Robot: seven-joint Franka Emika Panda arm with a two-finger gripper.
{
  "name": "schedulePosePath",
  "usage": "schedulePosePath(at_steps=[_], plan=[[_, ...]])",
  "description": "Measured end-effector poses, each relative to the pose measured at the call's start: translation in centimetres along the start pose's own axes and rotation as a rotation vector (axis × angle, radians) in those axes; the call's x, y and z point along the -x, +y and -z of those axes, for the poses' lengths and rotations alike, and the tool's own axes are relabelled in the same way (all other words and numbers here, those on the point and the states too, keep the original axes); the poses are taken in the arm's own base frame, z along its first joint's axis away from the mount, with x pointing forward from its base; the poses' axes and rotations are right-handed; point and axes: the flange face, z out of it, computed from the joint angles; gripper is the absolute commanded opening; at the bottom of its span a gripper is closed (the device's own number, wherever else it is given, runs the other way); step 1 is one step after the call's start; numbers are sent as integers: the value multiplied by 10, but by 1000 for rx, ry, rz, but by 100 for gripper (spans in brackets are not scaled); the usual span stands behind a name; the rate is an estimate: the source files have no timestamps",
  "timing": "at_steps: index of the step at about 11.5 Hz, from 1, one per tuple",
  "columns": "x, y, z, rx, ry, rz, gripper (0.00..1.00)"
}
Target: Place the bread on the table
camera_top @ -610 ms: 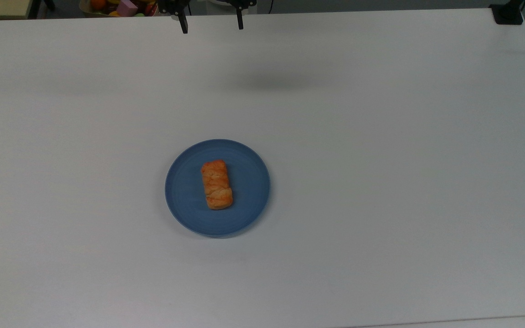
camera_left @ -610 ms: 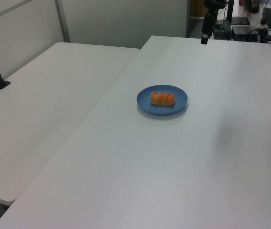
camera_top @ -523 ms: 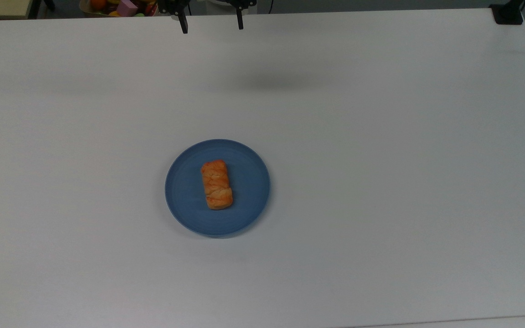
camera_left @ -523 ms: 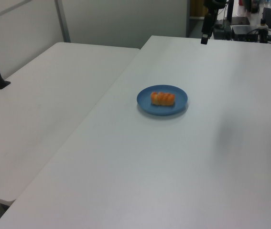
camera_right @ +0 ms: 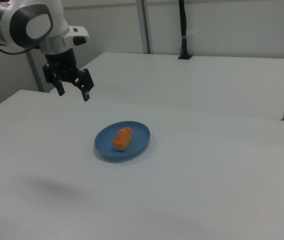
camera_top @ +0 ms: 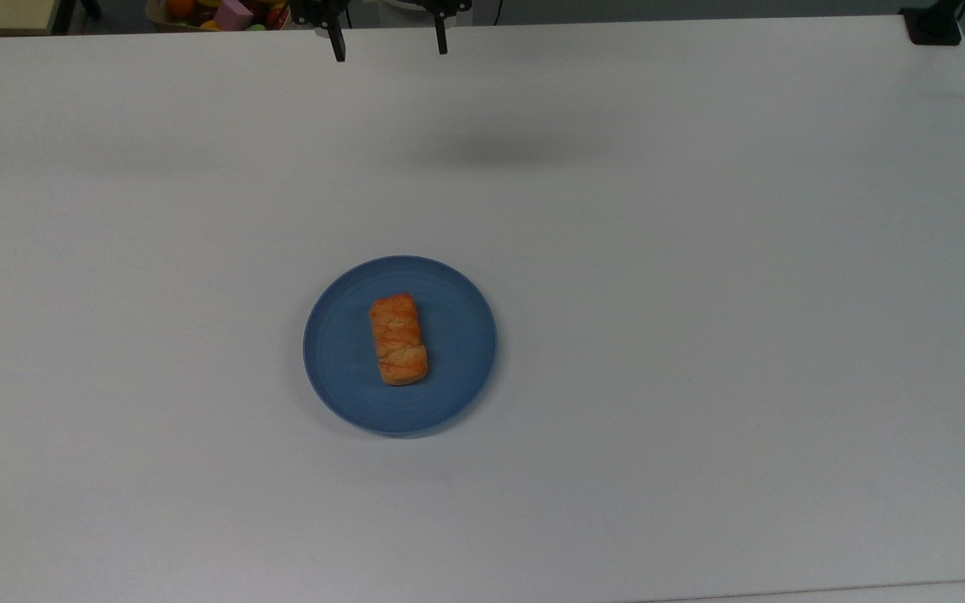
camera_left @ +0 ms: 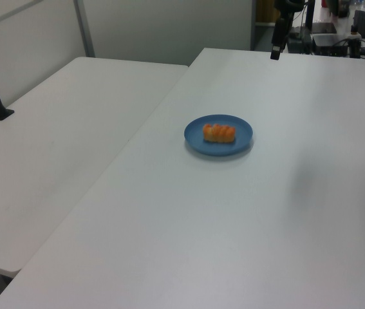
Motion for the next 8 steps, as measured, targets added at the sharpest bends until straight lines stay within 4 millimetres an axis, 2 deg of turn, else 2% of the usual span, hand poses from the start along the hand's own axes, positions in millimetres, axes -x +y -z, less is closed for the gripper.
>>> schedulePosePath(at_steps=[4, 6, 8], plan=[[0, -2, -1, 0, -2, 5, 100], [-4, -13, -14, -4, -23, 27, 100], [-17, -18, -26, -6, -33, 36, 100]])
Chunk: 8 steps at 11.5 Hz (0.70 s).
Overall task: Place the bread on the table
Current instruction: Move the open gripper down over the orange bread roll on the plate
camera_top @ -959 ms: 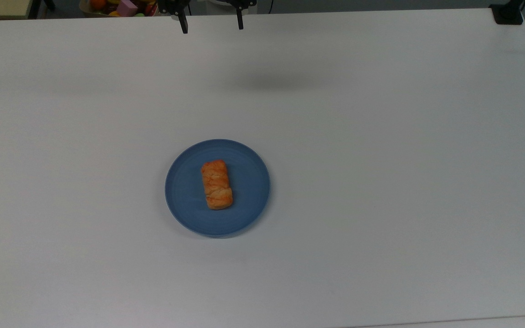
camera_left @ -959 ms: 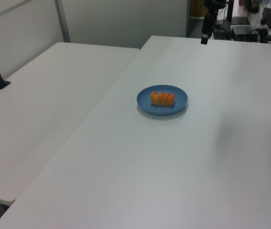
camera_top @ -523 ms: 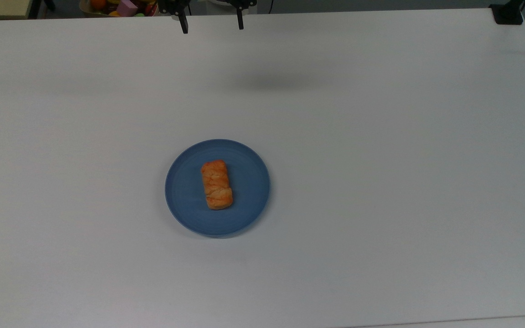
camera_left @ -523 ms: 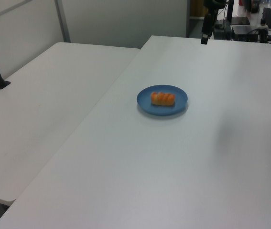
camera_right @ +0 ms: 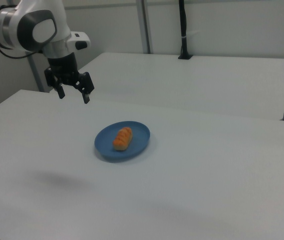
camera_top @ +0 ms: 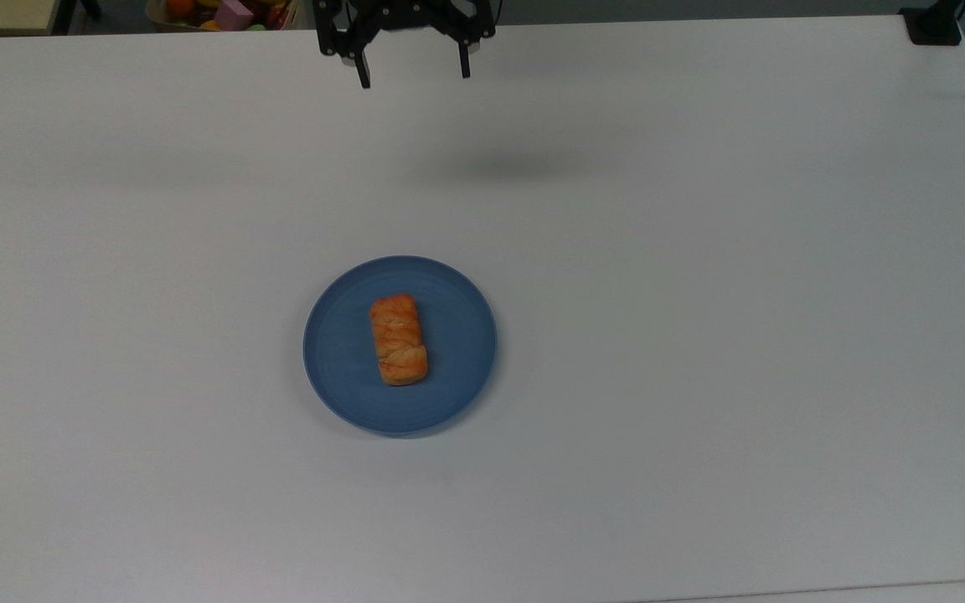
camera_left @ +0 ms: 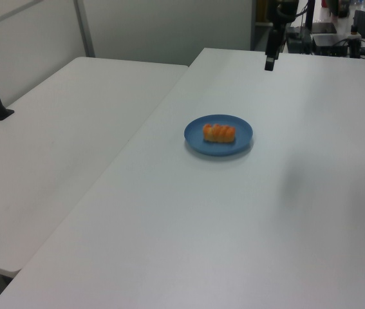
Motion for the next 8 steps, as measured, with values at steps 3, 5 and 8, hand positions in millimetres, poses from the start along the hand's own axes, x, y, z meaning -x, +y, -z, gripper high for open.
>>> schedulePosePath(at_steps=[3, 5, 8], plan=[[-42, 11, -13, 4, 17, -12, 100], [-71, 19, -42, 7, 1, -19, 100], [-100, 38, -98, 19, -36, 27, 100]])
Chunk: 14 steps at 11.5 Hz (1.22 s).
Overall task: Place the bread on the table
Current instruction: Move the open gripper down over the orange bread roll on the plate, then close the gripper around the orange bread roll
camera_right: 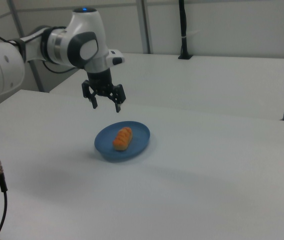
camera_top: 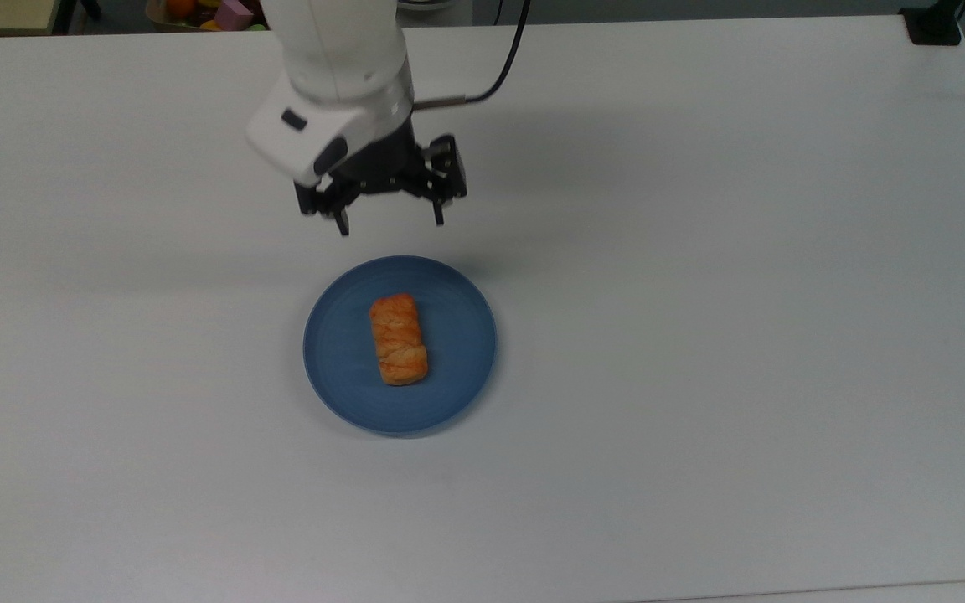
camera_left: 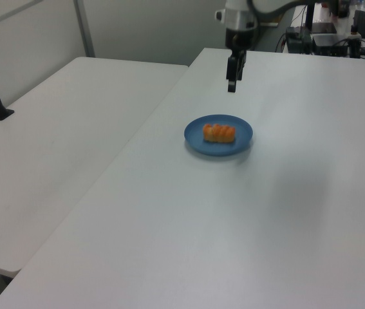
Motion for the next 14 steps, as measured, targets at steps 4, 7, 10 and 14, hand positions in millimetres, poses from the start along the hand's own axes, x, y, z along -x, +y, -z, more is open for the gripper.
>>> schedulePosePath(at_steps=[4, 7, 10, 14], plan=[[-20, 9, -61, 12, 3, 15, 100], [-29, 12, -109, 45, -5, 29, 100], [-37, 12, -146, 55, 15, 36, 100], [-39, 4, -168, 69, 11, 58, 74]])
